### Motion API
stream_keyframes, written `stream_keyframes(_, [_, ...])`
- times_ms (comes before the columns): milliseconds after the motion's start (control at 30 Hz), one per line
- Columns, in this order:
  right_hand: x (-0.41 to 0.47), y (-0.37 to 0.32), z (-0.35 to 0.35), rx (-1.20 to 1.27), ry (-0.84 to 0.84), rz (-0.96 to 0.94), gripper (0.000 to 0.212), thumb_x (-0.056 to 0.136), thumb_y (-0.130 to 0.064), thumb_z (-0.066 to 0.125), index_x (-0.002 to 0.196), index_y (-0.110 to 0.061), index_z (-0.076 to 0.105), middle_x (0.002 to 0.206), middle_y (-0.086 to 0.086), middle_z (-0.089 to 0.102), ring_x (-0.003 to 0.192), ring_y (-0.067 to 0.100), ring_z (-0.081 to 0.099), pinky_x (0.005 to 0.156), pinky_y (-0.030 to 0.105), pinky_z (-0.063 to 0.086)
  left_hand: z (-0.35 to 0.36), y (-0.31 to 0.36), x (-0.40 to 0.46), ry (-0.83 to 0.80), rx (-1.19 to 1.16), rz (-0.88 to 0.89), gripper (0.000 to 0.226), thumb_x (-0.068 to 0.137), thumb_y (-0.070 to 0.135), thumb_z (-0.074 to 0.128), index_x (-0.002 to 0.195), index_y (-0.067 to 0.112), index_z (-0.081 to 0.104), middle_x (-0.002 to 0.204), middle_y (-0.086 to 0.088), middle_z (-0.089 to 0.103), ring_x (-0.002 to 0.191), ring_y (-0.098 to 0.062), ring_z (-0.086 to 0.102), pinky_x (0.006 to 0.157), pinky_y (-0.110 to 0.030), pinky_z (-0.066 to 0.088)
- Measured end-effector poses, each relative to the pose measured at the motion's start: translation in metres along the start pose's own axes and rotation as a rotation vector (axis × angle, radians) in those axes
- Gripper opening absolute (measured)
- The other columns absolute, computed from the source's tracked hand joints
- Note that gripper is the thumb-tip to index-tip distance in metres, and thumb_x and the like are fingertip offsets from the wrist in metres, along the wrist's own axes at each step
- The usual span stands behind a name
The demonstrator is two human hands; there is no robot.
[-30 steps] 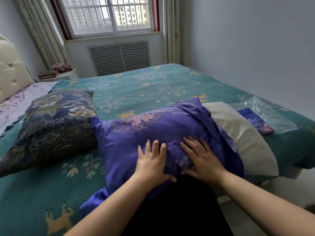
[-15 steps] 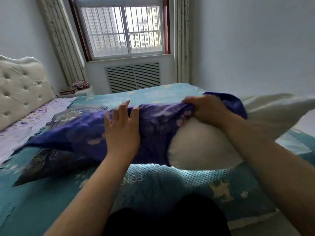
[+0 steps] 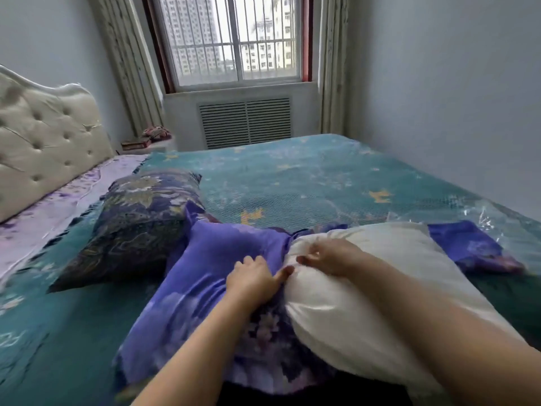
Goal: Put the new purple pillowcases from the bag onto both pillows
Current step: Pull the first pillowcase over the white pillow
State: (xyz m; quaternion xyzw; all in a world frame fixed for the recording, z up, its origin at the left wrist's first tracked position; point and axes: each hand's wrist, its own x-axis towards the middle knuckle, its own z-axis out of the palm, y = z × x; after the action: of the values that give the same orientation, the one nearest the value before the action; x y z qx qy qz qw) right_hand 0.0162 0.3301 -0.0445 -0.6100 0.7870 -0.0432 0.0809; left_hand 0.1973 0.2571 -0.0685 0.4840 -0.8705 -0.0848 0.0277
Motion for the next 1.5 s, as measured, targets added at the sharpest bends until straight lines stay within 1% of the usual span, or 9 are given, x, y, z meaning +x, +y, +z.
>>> stream_keyframes(167, [0.0,-0.016,0.015,-0.028,0.189,-0.018,0.038,0.093,-0.05,0.042,0.114,-0.027,0.064,0.121,0.005,0.064,0.11,0.027,0.06,0.087,0.033,0.045,-0.021,0.018,0.001,0.014,0.014,0.016,0.04,0.088,0.045,0.047,0.108,0.013,0.061,0.117,-0.01,0.063,0.107,-0.029,0.058,0.078,-0.033,0.043])
stream_keyframes(333, [0.002,-0.002,0.037,0.593,0.088,0.083,0.028,0.1,-0.014,0.04,0.106,-0.006,0.067,0.1,0.009,0.072,0.095,0.015,0.067,0.083,0.025,0.05,-0.029,0.065,-0.018,0.027,-0.777,0.226,0.033,0.091,0.031,0.051,0.065,0.011,0.054,0.061,-0.002,0.052,0.065,-0.012,0.045,0.064,-0.029,0.036])
stream_keyframes(433, [0.012,0.014,0.047,1.112,0.098,0.155,0.02,0.093,0.007,0.044,0.101,-0.004,0.058,0.076,-0.007,0.072,0.07,-0.007,0.063,0.073,0.012,0.048,-0.012,0.07,-0.023,0.029,-0.574,0.251,0.029,0.095,0.031,0.049,0.072,0.013,0.053,0.075,-0.009,0.063,0.077,-0.026,0.057,0.067,-0.032,0.036])
stream_keyframes(567, [0.017,0.016,0.049,1.076,0.161,0.08,0.027,0.098,-0.003,0.039,0.113,-0.004,0.061,0.117,0.011,0.063,0.104,0.012,0.054,0.095,0.021,0.041,-0.007,0.044,-0.025,0.137,-0.115,0.155,0.043,0.095,0.05,0.039,0.105,0.011,0.056,0.114,-0.012,0.061,0.107,-0.034,0.057,0.078,-0.038,0.043])
stream_keyframes(767, [0.013,0.005,0.054,0.817,0.329,0.109,0.03,0.099,-0.011,0.037,0.081,-0.011,0.062,0.088,0.009,0.064,0.085,0.017,0.052,0.076,0.03,0.038,-0.017,0.012,-0.058,-0.049,0.283,0.153,0.038,0.091,0.056,0.044,0.087,0.019,0.055,0.102,-0.002,0.063,0.095,-0.026,0.059,0.065,-0.03,0.036])
stream_keyframes(1000, [0.0,-0.004,0.059,1.069,0.427,0.074,0.061,0.088,-0.068,0.034,0.116,-0.021,0.06,0.125,0.007,0.057,0.123,0.018,0.047,0.111,0.033,0.029,-0.006,0.028,-0.088,0.023,-0.841,0.3,0.03,0.089,0.028,0.06,0.069,0.006,0.055,0.057,-0.002,0.05,0.054,-0.015,0.044,0.057,-0.03,0.041])
stream_keyframes(1133, [-0.008,-0.006,0.057,0.991,0.447,0.098,0.036,0.1,-0.043,0.026,0.088,-0.029,0.057,0.098,-0.003,0.058,0.097,0.008,0.05,0.098,0.03,0.032,0.012,0.029,-0.09,0.137,-0.439,0.176,0.025,0.092,0.038,0.054,0.085,0.015,0.06,0.087,-0.006,0.068,0.087,-0.028,0.061,0.069,-0.035,0.041])
stream_keyframes(1333, [-0.027,-0.008,0.05,0.814,0.544,-0.052,0.076,0.076,-0.085,0.026,0.054,-0.014,0.041,0.06,0.001,0.044,0.06,0.015,0.038,0.064,0.036,0.036,-0.003,0.01,-0.113,0.075,0.102,0.094,0.063,0.08,0.072,0.047,0.107,0.016,0.055,0.113,-0.004,0.062,0.107,-0.027,0.059,0.07,-0.032,0.037])
stream_keyframes(1500, [-0.068,-0.03,0.057,0.877,0.722,0.01,0.061,0.085,-0.059,0.041,0.084,-0.006,0.072,0.092,0.0,0.064,0.09,0.01,0.055,0.077,0.013,0.038,-0.002,-0.02,-0.124,-0.007,0.235,-0.005,0.017,0.09,0.025,0.053,0.106,0.02,0.059,0.115,-0.001,0.062,0.109,-0.024,0.059,0.07,-0.029,0.038])
